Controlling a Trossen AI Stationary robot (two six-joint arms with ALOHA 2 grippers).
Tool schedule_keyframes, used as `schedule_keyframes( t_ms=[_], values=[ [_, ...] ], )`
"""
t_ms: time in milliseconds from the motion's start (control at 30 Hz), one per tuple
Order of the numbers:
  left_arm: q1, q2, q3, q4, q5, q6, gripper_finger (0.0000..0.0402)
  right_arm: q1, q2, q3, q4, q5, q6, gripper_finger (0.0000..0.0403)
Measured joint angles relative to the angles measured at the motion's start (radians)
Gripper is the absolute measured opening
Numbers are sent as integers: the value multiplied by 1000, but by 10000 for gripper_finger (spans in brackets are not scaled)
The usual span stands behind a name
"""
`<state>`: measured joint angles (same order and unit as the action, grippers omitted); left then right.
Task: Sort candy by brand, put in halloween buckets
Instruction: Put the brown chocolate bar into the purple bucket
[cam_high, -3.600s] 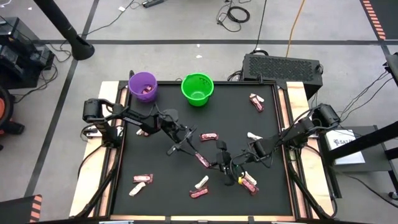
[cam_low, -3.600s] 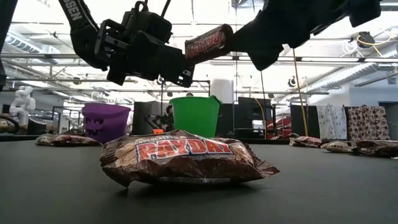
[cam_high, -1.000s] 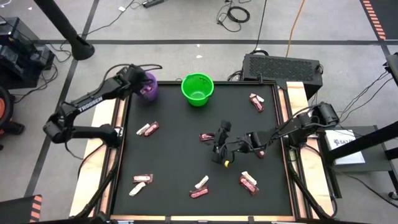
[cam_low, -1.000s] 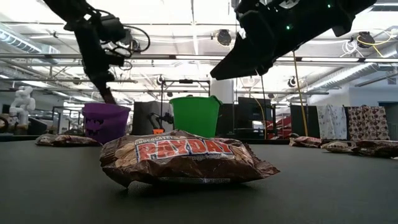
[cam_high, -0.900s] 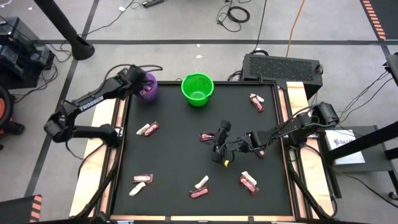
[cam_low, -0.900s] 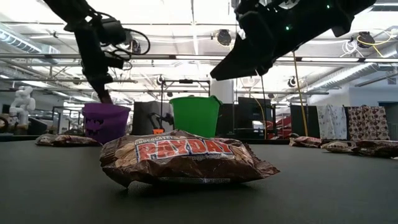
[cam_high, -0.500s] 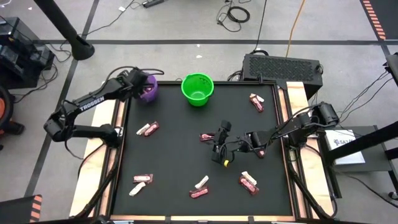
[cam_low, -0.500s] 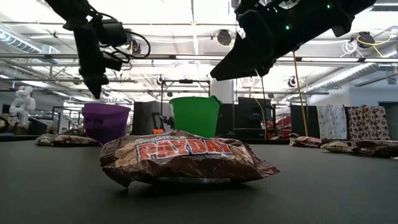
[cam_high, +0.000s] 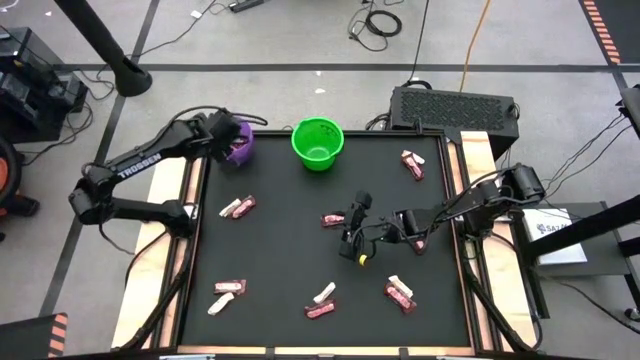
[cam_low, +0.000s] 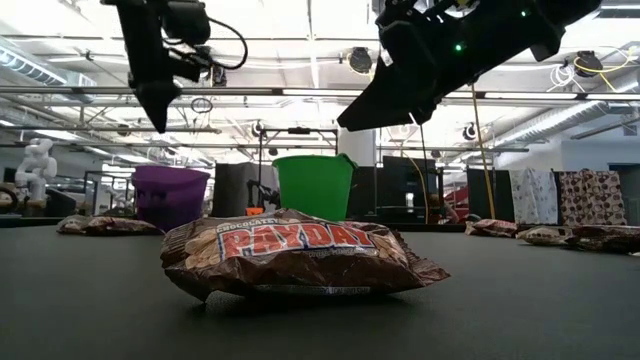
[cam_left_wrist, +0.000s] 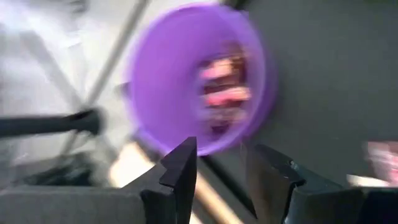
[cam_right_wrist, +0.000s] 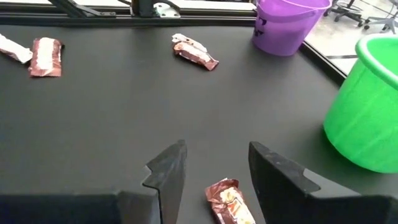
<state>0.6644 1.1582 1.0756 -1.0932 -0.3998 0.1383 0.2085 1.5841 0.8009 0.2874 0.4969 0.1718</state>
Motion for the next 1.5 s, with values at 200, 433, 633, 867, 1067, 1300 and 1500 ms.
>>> schedule_keyframes(
  t_ms=[200, 433, 633, 867, 1067, 1300, 1500],
  values=[
    [-112, -8, 0, -11, 621, -5, 132, 0, 0, 0, 0, 0, -5, 166],
    [-408, -9, -25, 68, 704, -144, 132, 0, 0, 0, 0, 0, -33, 166],
    [-591, -8, -106, 136, 566, -245, 132, 0, 0, 0, 0, -2, -29, 166],
    [-798, -6, -256, 244, 576, -331, 132, 2, 0, 0, 0, -11, 19, 166],
    [-902, 32, -337, 301, 571, -454, 132, 3, 0, 0, 0, -37, 79, 166],
    [-1087, 125, -362, 408, 728, -613, 132, 3, 0, 0, -1, -59, 104, 166],
    [-1214, 233, -351, 527, 737, -735, 132, 4, 0, 0, 0, -59, 105, 166]
  ],
)
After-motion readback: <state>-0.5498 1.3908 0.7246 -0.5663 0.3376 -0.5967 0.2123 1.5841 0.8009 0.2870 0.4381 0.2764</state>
